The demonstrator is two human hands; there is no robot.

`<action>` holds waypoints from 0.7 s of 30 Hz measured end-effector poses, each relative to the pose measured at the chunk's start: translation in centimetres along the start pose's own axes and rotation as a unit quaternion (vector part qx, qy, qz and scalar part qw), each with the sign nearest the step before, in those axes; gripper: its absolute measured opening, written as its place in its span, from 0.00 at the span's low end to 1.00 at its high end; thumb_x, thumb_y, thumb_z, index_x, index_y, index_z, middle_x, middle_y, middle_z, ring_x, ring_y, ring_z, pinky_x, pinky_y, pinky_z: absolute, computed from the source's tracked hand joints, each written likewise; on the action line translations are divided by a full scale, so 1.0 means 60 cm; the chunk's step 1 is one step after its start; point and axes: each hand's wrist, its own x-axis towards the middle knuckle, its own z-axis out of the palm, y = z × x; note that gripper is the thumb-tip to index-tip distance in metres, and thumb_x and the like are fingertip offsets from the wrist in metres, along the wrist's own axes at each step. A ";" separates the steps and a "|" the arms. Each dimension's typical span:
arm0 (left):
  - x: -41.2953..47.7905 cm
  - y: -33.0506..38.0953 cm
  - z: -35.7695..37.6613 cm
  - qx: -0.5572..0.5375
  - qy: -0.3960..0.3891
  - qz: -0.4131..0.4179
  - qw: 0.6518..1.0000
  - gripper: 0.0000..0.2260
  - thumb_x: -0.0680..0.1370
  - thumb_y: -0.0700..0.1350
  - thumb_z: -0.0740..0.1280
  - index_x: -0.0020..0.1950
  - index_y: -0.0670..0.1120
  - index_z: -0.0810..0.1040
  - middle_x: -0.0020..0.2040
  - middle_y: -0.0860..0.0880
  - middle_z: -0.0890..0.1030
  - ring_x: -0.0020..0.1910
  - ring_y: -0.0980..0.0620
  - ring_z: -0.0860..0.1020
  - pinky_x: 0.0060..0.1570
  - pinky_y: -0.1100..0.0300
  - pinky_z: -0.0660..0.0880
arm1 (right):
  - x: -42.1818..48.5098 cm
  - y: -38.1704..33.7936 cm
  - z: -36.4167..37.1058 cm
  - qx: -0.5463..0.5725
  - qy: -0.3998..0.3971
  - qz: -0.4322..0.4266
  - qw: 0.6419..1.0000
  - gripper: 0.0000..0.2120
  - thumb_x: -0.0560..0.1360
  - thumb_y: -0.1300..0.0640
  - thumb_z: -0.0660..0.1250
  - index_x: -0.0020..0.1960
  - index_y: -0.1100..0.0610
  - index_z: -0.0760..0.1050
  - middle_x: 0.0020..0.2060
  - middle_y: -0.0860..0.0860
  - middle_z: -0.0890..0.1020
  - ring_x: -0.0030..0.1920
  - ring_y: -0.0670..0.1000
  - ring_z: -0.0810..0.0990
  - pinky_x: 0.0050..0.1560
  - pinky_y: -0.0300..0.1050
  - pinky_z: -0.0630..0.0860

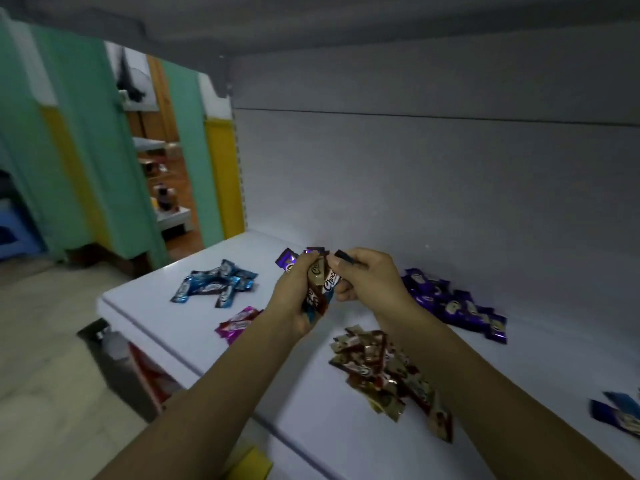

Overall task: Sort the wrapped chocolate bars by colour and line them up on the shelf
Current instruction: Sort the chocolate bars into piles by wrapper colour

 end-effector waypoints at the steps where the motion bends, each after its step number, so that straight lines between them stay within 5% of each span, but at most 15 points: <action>1: 0.001 0.010 -0.017 0.011 0.025 0.008 1.000 0.08 0.78 0.48 0.65 0.46 0.44 0.79 0.33 0.47 0.82 0.27 0.54 0.79 0.25 0.67 0.73 | 0.005 0.000 0.015 0.022 -0.011 0.016 1.000 0.03 0.77 0.61 0.66 0.48 0.60 0.77 0.32 0.52 0.78 0.25 0.43 0.76 0.29 0.37 0.76; 10: -0.012 0.092 -0.146 -0.022 0.132 0.063 0.989 0.10 0.78 0.51 0.66 0.51 0.44 0.79 0.31 0.51 0.81 0.23 0.58 0.75 0.20 0.72 0.67 | 0.072 0.023 0.115 0.095 -0.012 0.077 0.992 0.01 0.76 0.66 0.66 0.46 0.62 0.77 0.41 0.58 0.82 0.36 0.50 0.83 0.38 0.39 0.81; 14: -0.026 0.122 -0.196 -0.025 0.164 0.096 0.982 0.09 0.78 0.50 0.67 0.44 0.45 0.80 0.31 0.51 0.81 0.23 0.58 0.76 0.21 0.71 0.69 | 0.116 0.047 0.192 -0.099 0.003 -0.068 0.993 0.08 0.74 0.64 0.69 0.52 0.62 0.82 0.44 0.53 0.84 0.44 0.50 0.83 0.50 0.46 0.81; 17: -0.028 0.133 -0.237 -0.003 0.174 0.110 0.979 0.08 0.77 0.51 0.67 0.46 0.47 0.80 0.38 0.50 0.82 0.27 0.57 0.76 0.21 0.70 0.67 | 0.136 0.061 0.243 -0.276 -0.007 -0.177 0.945 0.10 0.75 0.61 0.67 0.55 0.58 0.82 0.51 0.53 0.84 0.49 0.51 0.82 0.52 0.43 0.78; 21: -0.012 0.139 -0.276 -0.002 0.187 0.128 0.974 0.10 0.78 0.51 0.66 0.40 0.48 0.81 0.35 0.50 0.81 0.29 0.56 0.74 0.20 0.68 0.66 | 0.157 0.093 0.271 -0.408 -0.133 -0.162 0.889 0.14 0.75 0.52 0.67 0.60 0.53 0.80 0.52 0.52 0.83 0.48 0.50 0.79 0.43 0.40 0.71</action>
